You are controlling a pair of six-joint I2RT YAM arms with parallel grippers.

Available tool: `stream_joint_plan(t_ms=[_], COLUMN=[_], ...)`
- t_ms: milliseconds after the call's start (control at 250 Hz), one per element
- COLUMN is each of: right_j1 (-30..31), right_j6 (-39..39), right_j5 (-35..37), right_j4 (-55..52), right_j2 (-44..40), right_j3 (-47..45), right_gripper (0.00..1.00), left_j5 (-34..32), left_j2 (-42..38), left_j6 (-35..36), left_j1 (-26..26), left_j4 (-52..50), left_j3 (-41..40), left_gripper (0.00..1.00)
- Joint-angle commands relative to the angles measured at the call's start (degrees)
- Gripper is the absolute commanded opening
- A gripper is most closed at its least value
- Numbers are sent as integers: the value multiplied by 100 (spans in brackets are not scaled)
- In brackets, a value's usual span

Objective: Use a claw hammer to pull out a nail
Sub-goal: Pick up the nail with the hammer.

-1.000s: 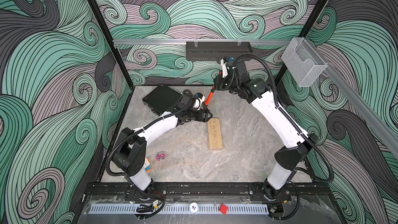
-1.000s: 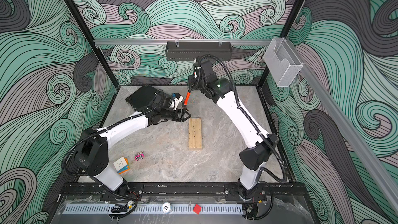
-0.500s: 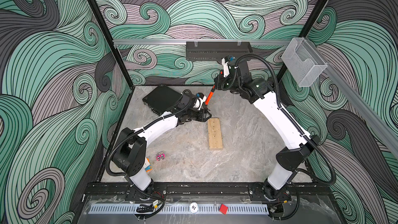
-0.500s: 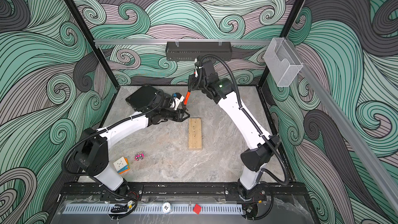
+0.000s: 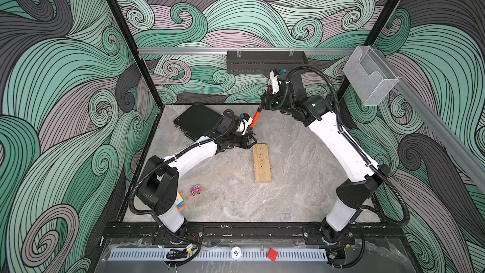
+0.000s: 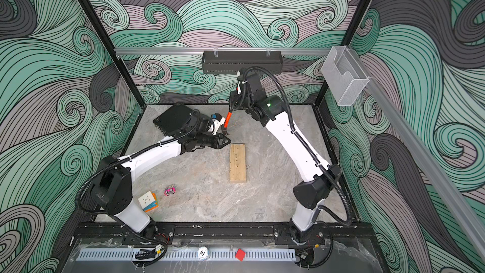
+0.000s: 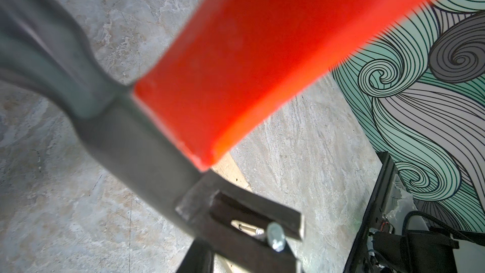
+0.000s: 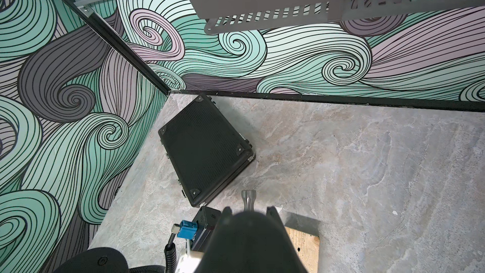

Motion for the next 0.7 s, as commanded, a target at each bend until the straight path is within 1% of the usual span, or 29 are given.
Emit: stream_joint_plan(t_ms=[0,48,128,196,224,252,695], right_j1=[10,13,8,4,4,5,-27], right_j6=[114,114,114,105,105,105,87], right_j5=[-22,-26,-14,-3,8,3,27], right_j4=[440,439,445,441,439,440,440], right_j2=[-230,-230,-233,-237,-237,-234,-218], right_j3=[170,171,171,172,164,164,158], right_gripper=[0,0,0,0,0,0,0], left_j5=[-23,-28,-46,-50,-55,-60,-66], left_j2=[-146,-153,-155,-155,-154,-163,-235], left_j6=[91,93,98,97,92,88,91], left_j1=[-36,-41,-41,-40,-39,-40,-42], left_j4=[89,93,100,97,91,87,-20], left_j3=[194,203,220,228,221,220,250], left_gripper=[26,22,20,15,10,0,0])
